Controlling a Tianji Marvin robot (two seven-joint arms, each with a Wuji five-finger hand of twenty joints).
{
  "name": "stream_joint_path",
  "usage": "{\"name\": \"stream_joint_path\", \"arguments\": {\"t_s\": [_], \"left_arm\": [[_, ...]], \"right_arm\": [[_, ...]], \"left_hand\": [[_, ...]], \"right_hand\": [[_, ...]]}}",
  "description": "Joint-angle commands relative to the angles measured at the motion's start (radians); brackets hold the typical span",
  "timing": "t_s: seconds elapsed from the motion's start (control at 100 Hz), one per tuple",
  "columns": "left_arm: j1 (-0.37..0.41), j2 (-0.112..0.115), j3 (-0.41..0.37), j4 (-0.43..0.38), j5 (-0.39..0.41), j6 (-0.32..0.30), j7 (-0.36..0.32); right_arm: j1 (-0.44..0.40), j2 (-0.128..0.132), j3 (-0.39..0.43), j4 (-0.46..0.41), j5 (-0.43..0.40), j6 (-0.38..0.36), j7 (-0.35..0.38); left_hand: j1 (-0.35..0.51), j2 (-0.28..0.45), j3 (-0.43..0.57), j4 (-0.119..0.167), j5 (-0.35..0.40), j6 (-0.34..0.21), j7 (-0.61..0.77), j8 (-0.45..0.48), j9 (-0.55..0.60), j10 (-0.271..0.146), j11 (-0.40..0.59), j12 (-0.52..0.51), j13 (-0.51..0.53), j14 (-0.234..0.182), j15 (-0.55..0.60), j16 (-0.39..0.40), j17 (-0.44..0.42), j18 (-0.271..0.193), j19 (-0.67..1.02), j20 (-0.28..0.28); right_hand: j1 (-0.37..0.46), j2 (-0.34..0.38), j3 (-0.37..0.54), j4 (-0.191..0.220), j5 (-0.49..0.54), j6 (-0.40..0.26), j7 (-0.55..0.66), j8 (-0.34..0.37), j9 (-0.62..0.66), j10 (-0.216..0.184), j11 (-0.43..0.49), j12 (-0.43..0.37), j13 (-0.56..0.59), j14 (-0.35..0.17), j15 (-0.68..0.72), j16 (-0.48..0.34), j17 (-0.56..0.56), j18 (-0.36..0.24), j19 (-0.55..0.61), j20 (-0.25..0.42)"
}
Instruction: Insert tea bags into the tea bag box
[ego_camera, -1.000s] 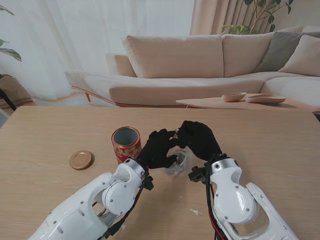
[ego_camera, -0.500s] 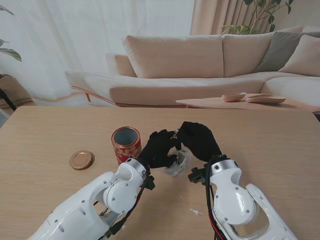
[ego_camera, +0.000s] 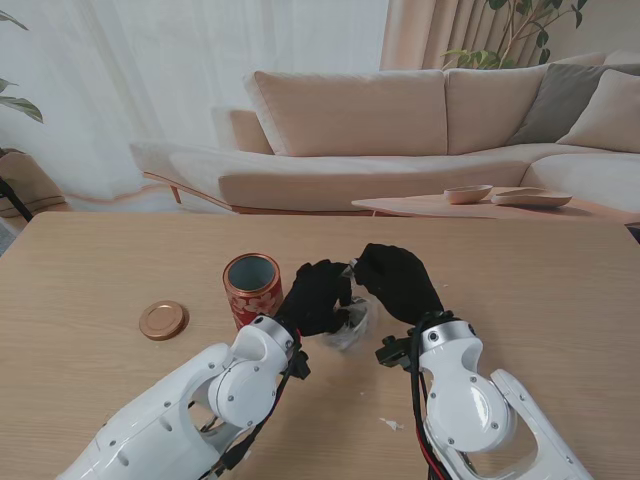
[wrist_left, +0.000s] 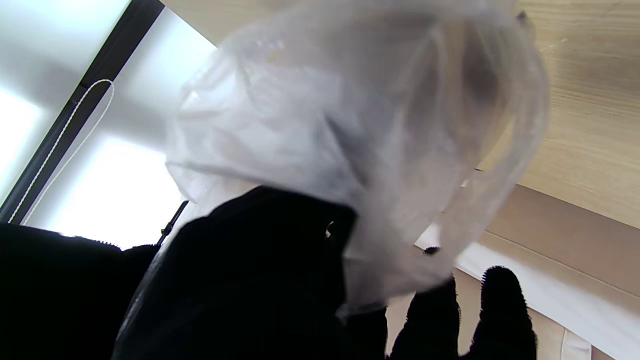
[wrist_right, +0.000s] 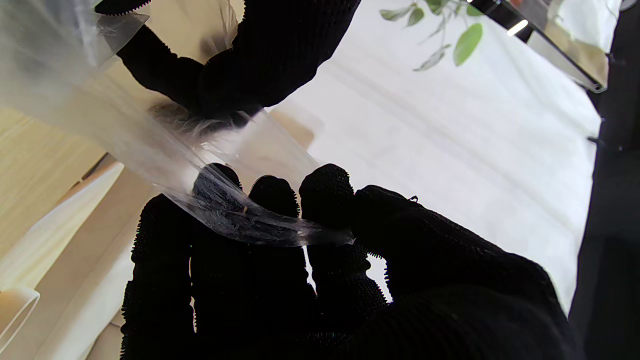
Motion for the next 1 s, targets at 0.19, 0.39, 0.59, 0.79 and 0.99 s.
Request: {"name": "stream_joint_path", "arguments": {"t_s": [0.19, 0.39, 0.59, 0.79, 0.99], "left_arm": [[0.014, -0.013, -0.011, -0.006, -0.003, -0.01, 0.017], [0.03, -0.013, -0.031, -0.018, 0.0, -0.026, 0.033], [0.058, -0.008, -0.062, -0.049, -0.015, -0.057, 0.029], [0.094, 0.002, -0.104, -0.092, -0.041, -0.109, 0.007], [0.118, 0.01, -0.133, -0.119, -0.06, -0.152, -0.012]], "right_arm": [[-0.003, -0.011, -0.002, -0.008, -0.008, 0.0, -0.001], [-0.004, -0.011, 0.007, -0.008, -0.011, 0.011, -0.002], [0.006, -0.012, 0.018, 0.002, -0.01, 0.036, 0.003], [0.021, -0.012, 0.025, 0.021, -0.006, 0.066, 0.01], [0.038, -0.014, 0.028, 0.035, 0.002, 0.091, 0.016]], "left_hand": [[0.107, 0.037, -0.038, -0.039, 0.119, 0.025, 0.007, -0.044, 0.022, 0.029, 0.014, -0.01, -0.011, 0.01, 0.035, -0.006, -0.002, -0.001, 0.005, 0.029], [0.133, 0.051, -0.034, -0.036, 0.171, -0.026, -0.058, 0.047, 0.05, 0.036, 0.041, 0.012, -0.008, 0.013, 0.056, -0.016, 0.0, 0.001, 0.005, 0.032], [0.129, 0.036, 0.004, -0.039, 0.214, -0.076, -0.065, 0.184, 0.071, 0.032, 0.06, 0.041, -0.009, 0.011, 0.055, -0.021, -0.005, -0.003, 0.004, 0.033], [0.094, 0.007, 0.048, -0.041, 0.247, -0.122, -0.062, 0.253, 0.09, 0.014, 0.067, 0.053, -0.009, 0.009, 0.053, -0.023, -0.007, -0.006, 0.002, 0.03], [0.076, -0.007, 0.065, -0.038, 0.268, -0.158, -0.073, 0.282, 0.103, 0.006, 0.07, 0.058, -0.007, 0.01, 0.054, -0.025, -0.005, -0.006, 0.003, 0.029]], "right_hand": [[-0.012, 0.006, 0.015, 0.013, 0.015, -0.043, 0.011, -0.009, 0.008, 0.04, 0.048, 0.012, -0.011, -0.002, 0.01, 0.0, -0.019, -0.026, 0.037, 0.052], [-0.012, 0.006, 0.014, 0.012, 0.016, -0.044, 0.012, -0.01, 0.007, 0.04, 0.047, 0.011, -0.01, -0.002, 0.007, -0.007, -0.017, -0.027, 0.036, 0.054], [-0.011, 0.008, 0.014, 0.013, 0.016, -0.043, 0.011, -0.01, 0.006, 0.041, 0.048, 0.011, -0.011, -0.001, 0.008, -0.012, -0.017, -0.027, 0.035, 0.055], [-0.012, 0.009, 0.012, 0.013, 0.015, -0.04, 0.01, -0.01, 0.009, 0.043, 0.047, 0.011, -0.011, -0.001, 0.009, -0.014, -0.017, -0.028, 0.034, 0.055], [-0.01, 0.01, 0.012, 0.013, 0.015, -0.04, 0.011, -0.009, 0.008, 0.043, 0.047, 0.011, -0.011, -0.001, 0.01, -0.016, -0.016, -0.028, 0.035, 0.056]]}}
